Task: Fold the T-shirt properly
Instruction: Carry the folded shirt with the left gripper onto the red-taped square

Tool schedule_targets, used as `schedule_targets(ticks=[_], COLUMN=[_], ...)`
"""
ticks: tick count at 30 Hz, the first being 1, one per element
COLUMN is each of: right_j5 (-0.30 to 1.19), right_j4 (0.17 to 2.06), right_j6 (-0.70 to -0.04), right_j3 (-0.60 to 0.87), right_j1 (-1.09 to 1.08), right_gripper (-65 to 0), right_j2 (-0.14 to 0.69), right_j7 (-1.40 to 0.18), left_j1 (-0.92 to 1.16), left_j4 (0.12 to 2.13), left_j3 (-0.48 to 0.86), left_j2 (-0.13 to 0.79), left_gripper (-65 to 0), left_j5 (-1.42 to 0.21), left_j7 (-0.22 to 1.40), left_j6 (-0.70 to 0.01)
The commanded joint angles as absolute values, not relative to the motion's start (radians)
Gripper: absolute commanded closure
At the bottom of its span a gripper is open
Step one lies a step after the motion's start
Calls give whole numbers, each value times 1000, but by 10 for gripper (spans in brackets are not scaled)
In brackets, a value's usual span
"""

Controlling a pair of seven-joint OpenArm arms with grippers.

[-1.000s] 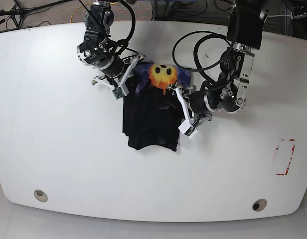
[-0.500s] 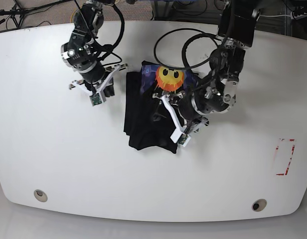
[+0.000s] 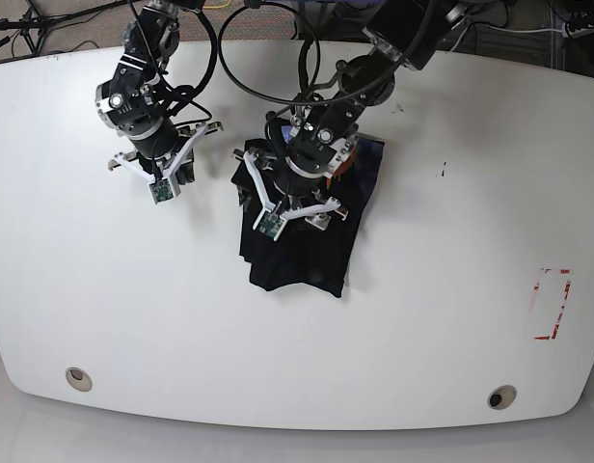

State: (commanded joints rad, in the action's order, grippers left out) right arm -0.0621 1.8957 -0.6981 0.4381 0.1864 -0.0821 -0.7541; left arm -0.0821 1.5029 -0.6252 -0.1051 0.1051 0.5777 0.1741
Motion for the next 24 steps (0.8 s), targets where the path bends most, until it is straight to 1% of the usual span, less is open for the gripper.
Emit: schedule_targets(ticks=[5,7,12,13,15,18,20,24], right_j5=[-62,-62,-62,-62,-62,-62,-62,-62], right_j4=[1894,1894,1896,1896,1896,1896,1900,1917], right_j6=[-698,-698,-698,-698,-698,-698,-698,-698], right_j3=[443,443,441,441,441,440,438,438], right_j1=[188,191,189,189,188,186,186,191], right_gripper=[-51,-51,-51,-51,-51,-51,-51,-51], right_j2=[-82,-82,-84,-84,-84,-84,-85,-87], right_j7=[-754,-754,-754,-754,-754,-754,-754,-756], left_j1=[-64,-61,-59,-59,-59,-56,-53,-38], left_j4=[1438,1394,1316,1302,1296,1296,1296,1291], left_j3=[-553,-513,-461,-447,-433,-369,-312,-216], left_j2=[-101,-73,-35,-13,5,45,77,156], left_gripper=[-450,-451,-451,-451,-451,-449,-447,-447], left_j5=[107,104,104,102,101,70,38,-13], left_j7=[535,521,481,481,481,486,489,506], left_j6=[174,174,170,165,140,58,16,-36])
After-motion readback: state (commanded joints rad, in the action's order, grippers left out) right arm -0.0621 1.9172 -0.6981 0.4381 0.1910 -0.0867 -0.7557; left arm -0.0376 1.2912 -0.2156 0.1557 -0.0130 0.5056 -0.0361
